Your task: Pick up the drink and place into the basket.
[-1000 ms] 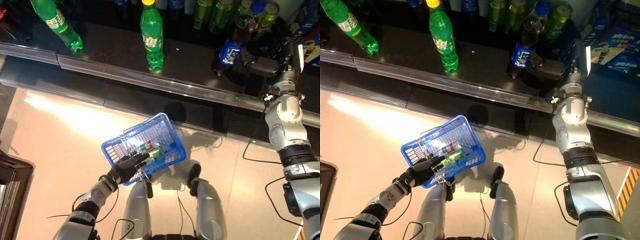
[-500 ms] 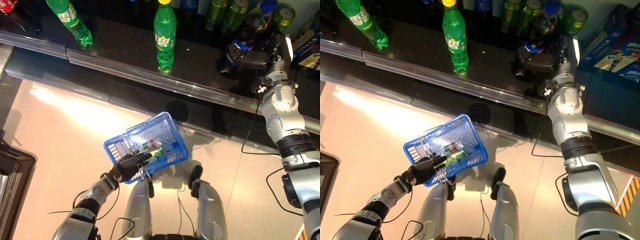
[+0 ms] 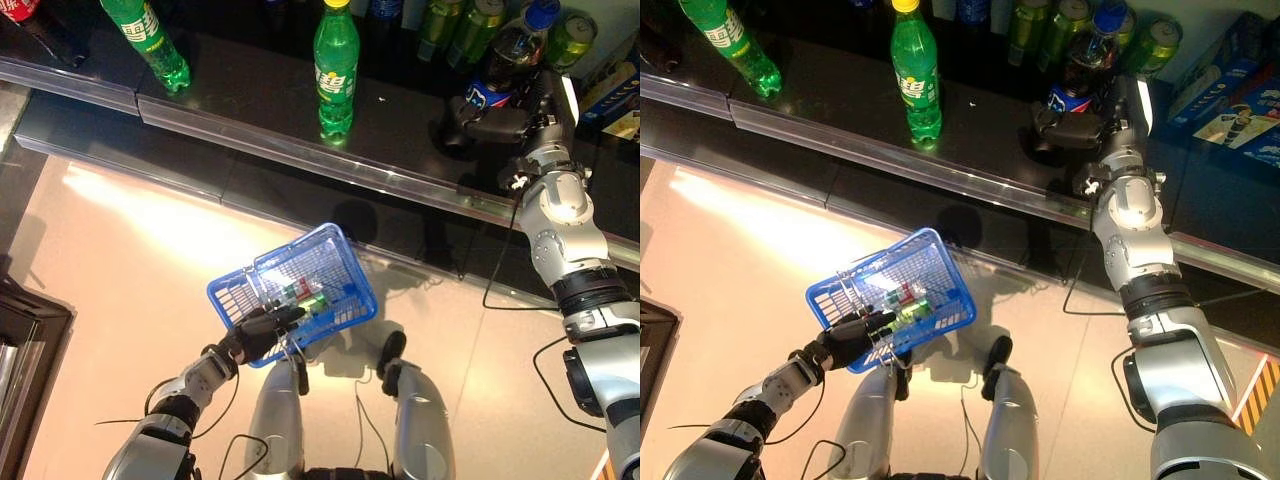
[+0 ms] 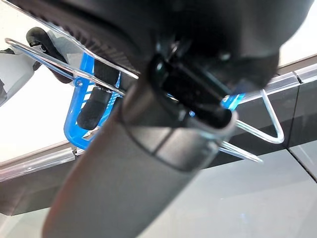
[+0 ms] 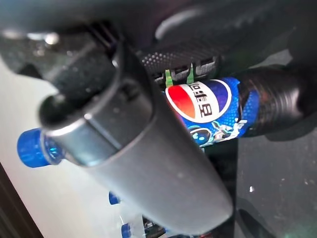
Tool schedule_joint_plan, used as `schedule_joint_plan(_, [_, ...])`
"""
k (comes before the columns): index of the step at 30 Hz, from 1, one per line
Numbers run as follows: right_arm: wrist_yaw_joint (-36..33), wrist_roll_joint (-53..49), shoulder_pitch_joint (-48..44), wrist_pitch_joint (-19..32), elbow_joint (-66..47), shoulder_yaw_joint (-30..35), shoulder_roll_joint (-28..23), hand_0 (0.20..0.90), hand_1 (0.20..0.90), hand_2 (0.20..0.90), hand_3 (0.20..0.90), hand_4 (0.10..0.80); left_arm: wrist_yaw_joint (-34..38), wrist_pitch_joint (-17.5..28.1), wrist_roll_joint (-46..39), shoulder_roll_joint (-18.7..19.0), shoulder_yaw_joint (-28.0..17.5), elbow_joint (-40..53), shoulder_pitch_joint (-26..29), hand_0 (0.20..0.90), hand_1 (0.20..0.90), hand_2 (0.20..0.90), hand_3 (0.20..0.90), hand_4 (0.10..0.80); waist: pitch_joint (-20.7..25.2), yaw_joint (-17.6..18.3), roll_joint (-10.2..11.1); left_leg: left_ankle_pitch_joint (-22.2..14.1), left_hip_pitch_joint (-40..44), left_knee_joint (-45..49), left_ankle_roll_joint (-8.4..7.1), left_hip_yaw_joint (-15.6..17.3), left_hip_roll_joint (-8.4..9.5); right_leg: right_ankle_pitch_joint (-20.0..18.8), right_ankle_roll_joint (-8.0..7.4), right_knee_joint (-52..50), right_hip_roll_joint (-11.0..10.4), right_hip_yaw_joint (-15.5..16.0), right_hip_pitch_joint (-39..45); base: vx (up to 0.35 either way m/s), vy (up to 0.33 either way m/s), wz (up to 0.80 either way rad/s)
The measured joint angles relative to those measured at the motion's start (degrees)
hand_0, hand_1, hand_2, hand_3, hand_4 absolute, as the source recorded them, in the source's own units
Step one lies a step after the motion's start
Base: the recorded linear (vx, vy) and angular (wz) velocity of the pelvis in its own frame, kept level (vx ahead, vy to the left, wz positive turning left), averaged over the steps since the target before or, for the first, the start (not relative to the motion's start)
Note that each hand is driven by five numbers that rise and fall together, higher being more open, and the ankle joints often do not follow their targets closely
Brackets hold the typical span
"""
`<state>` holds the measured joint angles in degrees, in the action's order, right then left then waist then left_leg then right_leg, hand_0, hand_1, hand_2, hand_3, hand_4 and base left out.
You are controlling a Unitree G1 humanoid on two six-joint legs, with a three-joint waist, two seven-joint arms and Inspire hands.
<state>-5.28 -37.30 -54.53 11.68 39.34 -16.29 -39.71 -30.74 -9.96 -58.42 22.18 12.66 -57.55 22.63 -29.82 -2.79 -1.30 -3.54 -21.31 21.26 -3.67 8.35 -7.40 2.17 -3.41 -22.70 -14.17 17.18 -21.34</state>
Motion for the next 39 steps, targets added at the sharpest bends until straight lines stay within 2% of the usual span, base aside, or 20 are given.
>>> schedule_joint_plan(18, [1.2, 0.8, -1.1, -0.7, 0.8, -3.0, 1.4, 0.300, 0.300, 0.300, 0.200, 0.100, -0.5, 0.0, 0.1, 0.1, 0.8, -0.1, 0.5, 0.300, 0.300, 0.300, 0.200, 0.100, 0.0, -0.3, 0.0, 0.4, -0.2, -0.2, 0.59, -0.9, 1.45, 0.2, -0.48, -0.1, -1.1, 1.2, 0.4, 0.003, 0.007, 0.05])
schedule_joint_plan(29, [1.3, 1.4, -1.0, -1.0, 0.5, -3.0, 1.5, 0.300, 0.300, 0.300, 0.200, 0.100, -0.5, 0.0, 0.1, 0.3, 1.2, -0.1, 0.5, 0.300, 0.300, 0.300, 0.200, 0.100, 0.0, -0.2, 0.0, 0.5, 0.1, -0.7, 0.63, -0.9, 1.49, 0.0, -0.70, 0.5, -1.0, 1.2, 0.7, 0.000, 0.004, 0.00])
schedule_joint_plan(33, [1.4, 2.4, -0.1, -1.4, 0.2, -3.0, 1.8, 0.300, 0.300, 0.300, 0.200, 0.100, -0.5, 0.0, 0.1, 0.1, 1.2, -0.6, -0.6, 0.300, 0.300, 0.300, 0.200, 0.100, 0.0, -0.1, 0.0, 2.4, 3.5, -5.6, 0.68, -0.6, 1.83, -2.0, -1.03, 5.4, -0.2, 1.5, 3.9, 0.057, 0.017, -0.01])
schedule_joint_plan(39, [2.8, 4.1, 7.1, -2.4, -6.2, -2.6, 1.7, 0.300, 0.300, 0.300, 0.200, 0.100, -0.2, 0.3, 0.2, -1.6, -0.3, -0.4, -5.0, 0.300, 0.300, 0.300, 0.200, 0.100, 0.0, -0.2, 0.1, 6.5, 12.8, -17.3, 0.32, -0.3, 2.36, -5.8, -2.26, 17.2, 2.0, 1.6, 13.6, 0.075, -0.012, 0.06])
